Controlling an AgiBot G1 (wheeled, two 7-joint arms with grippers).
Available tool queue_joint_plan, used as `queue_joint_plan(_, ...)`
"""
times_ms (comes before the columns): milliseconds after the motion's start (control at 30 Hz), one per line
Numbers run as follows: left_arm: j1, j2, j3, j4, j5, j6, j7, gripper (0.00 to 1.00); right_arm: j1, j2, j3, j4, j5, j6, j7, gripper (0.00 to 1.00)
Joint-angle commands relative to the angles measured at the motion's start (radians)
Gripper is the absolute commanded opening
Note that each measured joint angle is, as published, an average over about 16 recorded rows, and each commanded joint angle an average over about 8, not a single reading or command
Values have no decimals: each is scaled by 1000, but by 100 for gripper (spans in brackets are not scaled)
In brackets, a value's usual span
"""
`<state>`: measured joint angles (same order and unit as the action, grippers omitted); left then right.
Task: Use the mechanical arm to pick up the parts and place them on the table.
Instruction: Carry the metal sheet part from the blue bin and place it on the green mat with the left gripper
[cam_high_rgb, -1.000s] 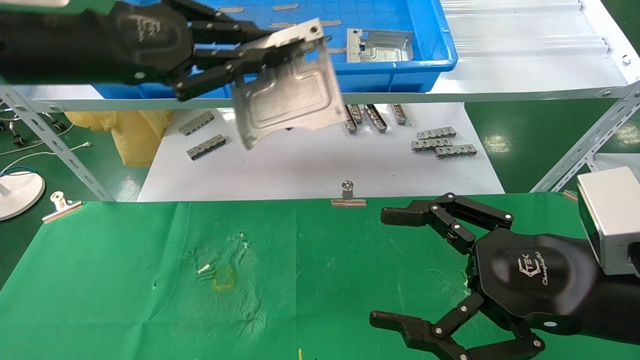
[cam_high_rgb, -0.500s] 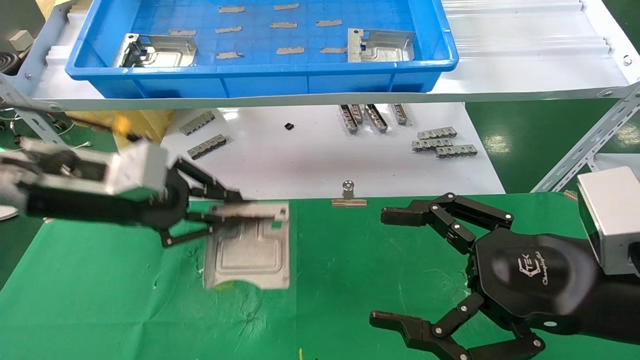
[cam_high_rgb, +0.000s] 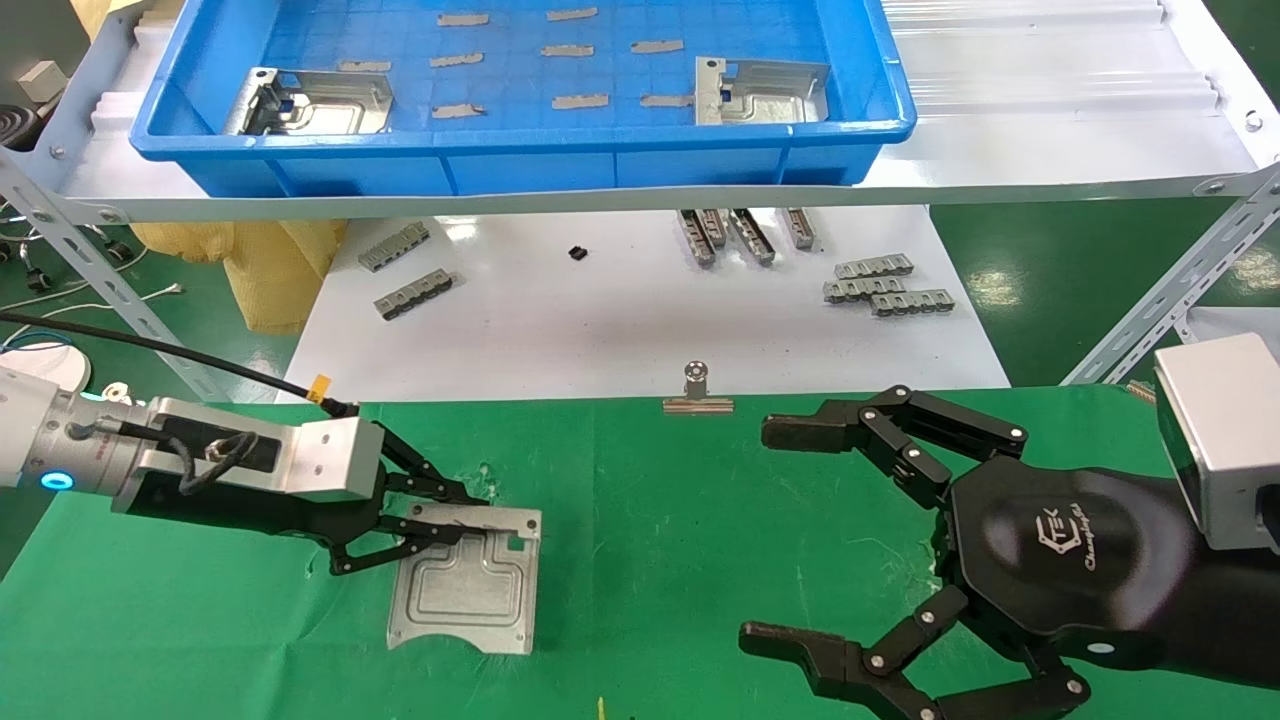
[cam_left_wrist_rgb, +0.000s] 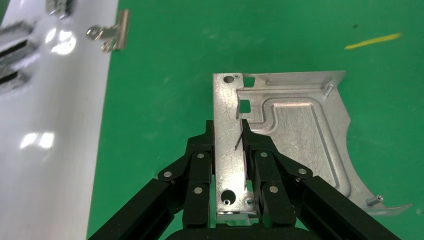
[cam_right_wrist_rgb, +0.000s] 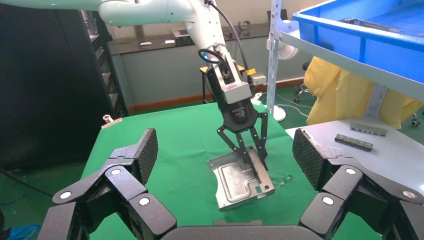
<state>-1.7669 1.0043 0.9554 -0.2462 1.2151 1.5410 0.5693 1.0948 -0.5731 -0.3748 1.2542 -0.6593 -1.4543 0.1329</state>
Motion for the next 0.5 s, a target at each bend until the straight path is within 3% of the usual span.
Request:
queue_joint_plan(33, -1, 7, 4, 38, 4, -2, 19, 0, 0, 0, 0, 0, 0, 0, 0, 100)
queue_joint_plan(100, -1, 14, 5, 70, 6, -20, 33, 7, 0, 0, 0, 0, 0, 0, 0, 100)
queue_joint_plan(333, 3, 40, 9, 145, 17, -103, 85, 93, 0, 0, 0, 0, 0, 0, 0, 100)
queue_joint_plan(367, 3, 43, 9, 152, 18, -111, 92, 100, 0, 0, 0, 0, 0, 0, 0, 100)
queue_joint_plan(500, 5, 53, 8, 168, 18, -121, 113, 100, 0, 0, 0, 0, 0, 0, 0, 100)
